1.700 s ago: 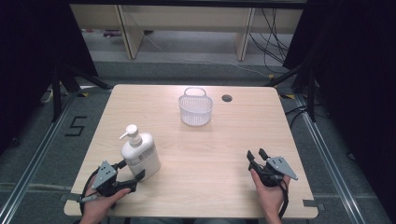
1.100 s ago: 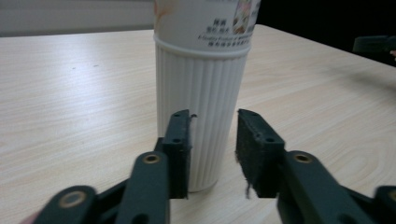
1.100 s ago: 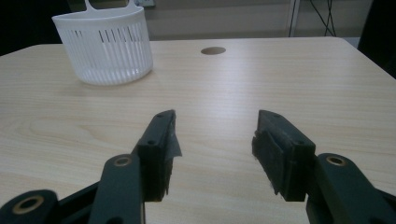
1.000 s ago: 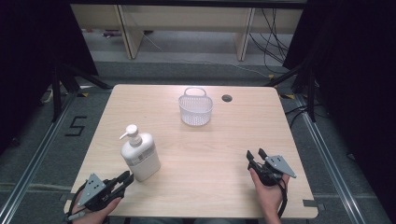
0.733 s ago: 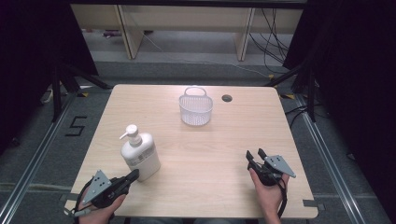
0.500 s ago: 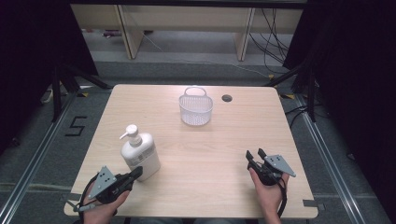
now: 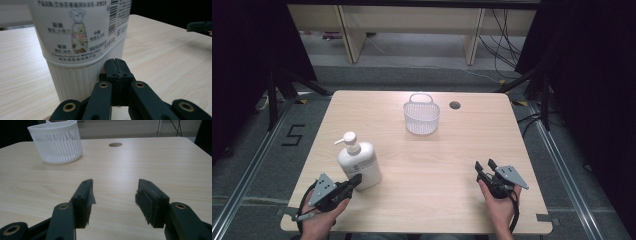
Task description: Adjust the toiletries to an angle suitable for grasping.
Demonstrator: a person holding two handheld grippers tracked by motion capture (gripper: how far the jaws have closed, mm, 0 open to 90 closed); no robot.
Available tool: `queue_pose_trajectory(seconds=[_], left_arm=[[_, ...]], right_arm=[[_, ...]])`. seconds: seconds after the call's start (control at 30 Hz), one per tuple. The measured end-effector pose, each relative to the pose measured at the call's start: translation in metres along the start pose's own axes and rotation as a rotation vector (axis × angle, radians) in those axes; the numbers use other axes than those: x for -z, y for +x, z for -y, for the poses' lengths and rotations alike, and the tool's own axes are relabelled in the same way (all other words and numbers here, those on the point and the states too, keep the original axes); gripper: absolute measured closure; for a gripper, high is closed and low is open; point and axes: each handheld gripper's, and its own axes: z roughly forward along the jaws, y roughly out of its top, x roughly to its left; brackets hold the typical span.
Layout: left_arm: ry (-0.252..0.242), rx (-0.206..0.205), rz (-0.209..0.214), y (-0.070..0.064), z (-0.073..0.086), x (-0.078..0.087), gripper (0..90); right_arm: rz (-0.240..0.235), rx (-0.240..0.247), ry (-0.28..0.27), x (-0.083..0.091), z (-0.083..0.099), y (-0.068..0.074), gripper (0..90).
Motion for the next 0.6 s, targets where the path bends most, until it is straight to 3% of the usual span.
queue_pose_trajectory(seconds=[0.07, 0.5, 0.53, 0.6], left_arm=[[0.001, 0.004, -0.011, 0.004, 0.000, 0.000, 89.3], [0.009, 0.029, -0.083, 0.022, -0.002, -0.002, 89.3], [0.008, 0.027, -0.089, 0.023, -0.002, -0.003, 89.3], [0.008, 0.024, -0.093, 0.026, -0.002, -0.004, 89.2]], right_arm=[[-0.003, 0.022, -0.026, -0.002, 0.000, -0.002, 47.4], [0.000, 0.015, 0.004, 0.000, -0.001, -0.001, 46.5], [-0.013, -0.004, 0.007, -0.001, 0.000, 0.000, 46.2], [-0.025, 0.007, 0.003, -0.001, 0.000, -0.003, 45.3]])
